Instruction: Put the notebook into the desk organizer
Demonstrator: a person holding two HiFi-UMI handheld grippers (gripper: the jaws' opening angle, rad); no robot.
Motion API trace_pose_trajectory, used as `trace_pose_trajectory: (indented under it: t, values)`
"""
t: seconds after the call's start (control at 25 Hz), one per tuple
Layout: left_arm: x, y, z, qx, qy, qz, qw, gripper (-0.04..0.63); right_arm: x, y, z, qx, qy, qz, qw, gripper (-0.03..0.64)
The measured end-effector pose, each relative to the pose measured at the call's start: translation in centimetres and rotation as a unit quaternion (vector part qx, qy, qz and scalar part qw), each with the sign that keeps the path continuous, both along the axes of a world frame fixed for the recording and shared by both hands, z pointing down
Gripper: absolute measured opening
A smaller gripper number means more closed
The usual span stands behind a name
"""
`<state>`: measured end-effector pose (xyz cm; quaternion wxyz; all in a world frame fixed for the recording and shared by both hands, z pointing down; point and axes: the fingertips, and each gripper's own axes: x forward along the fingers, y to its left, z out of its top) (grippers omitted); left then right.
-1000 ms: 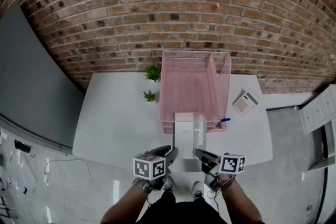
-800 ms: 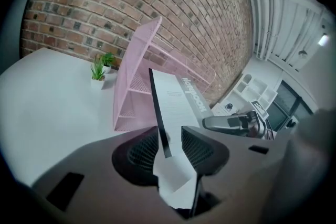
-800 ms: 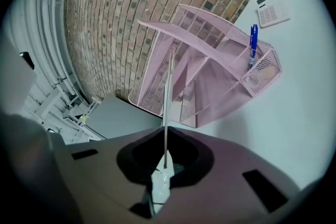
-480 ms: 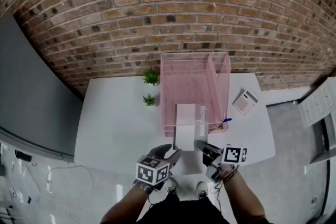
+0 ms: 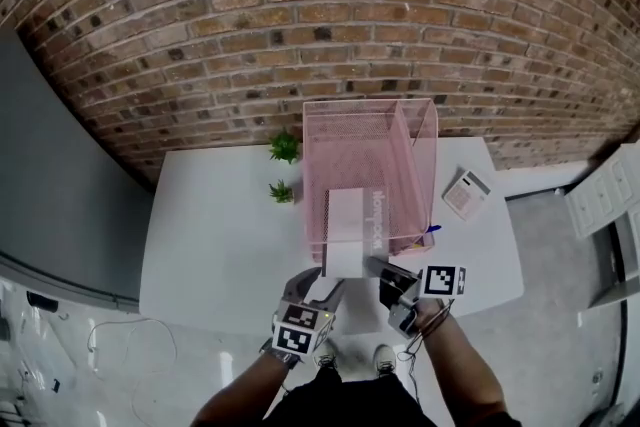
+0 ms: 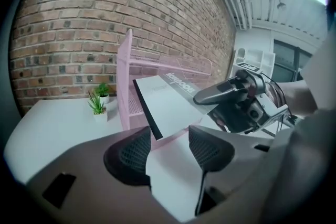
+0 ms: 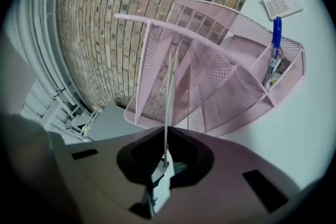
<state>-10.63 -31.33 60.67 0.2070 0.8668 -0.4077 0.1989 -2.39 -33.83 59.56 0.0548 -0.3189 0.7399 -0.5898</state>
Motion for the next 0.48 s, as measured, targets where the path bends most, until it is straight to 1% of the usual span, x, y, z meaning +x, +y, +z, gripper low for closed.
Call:
trace_pose_trajectory:
  t: [0.12, 0.24, 0.36, 0.48]
  values:
    - [-0.3, -0.7, 0.1, 0.002, -0.001, -0.017, 0.9999, 0.215, -0.1, -0.4, 0.3, -0.007, 0.006, 0.0, 1.0, 0.014]
    - [-0.4, -1.0, 0.0, 0.005, 0.003, -0.026, 0.9996, 0.215, -1.1, -1.2, -0.5, 0.031, -0.007, -0.022, 0.999, 0.031]
    - [-0.5, -1.3, -0.2, 0.002, 0.01, -0.035, 0.9993, 0.215, -1.0, -1.4, -0.1, 0.039, 0.042, -0.043, 0.997, 0.066]
    - [-0.6, -1.6, -0.1, -0.005, 0.015, -0.047, 0.9988, 0.213, -1.5, -1.2, -0.1, 0.056, 0.083, -0.076, 0.992, 0.142]
